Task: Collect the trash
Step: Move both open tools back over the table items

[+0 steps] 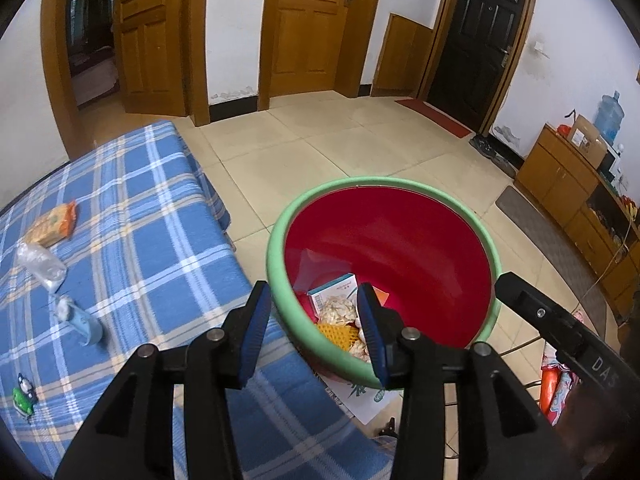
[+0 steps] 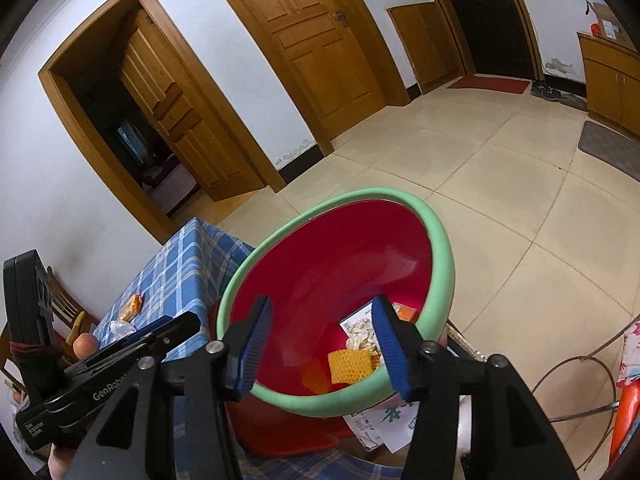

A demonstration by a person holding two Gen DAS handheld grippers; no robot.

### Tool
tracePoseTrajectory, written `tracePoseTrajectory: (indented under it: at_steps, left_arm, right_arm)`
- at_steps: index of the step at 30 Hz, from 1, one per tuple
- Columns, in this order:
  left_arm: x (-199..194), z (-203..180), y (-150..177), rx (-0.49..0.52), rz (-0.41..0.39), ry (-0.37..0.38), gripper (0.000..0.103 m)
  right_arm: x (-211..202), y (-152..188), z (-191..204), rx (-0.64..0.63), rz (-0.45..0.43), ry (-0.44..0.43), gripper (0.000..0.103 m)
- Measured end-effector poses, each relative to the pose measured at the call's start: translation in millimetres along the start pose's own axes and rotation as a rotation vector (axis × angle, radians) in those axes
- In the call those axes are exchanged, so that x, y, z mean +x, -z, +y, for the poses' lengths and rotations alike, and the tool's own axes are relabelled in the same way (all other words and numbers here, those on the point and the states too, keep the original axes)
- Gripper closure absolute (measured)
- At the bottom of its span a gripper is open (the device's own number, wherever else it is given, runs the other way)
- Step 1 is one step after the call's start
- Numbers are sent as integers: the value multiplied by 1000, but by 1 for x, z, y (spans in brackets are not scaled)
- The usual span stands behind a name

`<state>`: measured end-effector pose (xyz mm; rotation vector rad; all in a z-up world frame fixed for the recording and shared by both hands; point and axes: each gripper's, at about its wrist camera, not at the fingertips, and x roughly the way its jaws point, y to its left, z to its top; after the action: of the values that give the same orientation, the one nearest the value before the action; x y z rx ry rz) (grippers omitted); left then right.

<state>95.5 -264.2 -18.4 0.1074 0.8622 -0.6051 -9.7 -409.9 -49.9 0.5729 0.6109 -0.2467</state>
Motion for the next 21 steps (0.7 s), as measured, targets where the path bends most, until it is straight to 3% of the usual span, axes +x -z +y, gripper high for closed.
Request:
tracePoseTrajectory:
  at_steps: [13, 21]
  left_arm:
    - [-39, 35, 11, -54, -49, -41, 56]
    - [-64, 59, 20, -98, -80, -76, 56]
  right_arm:
    - [-16, 6, 28, -33, -23, -16, 30]
    - [-25, 14, 52, -64, -25, -36, 28]
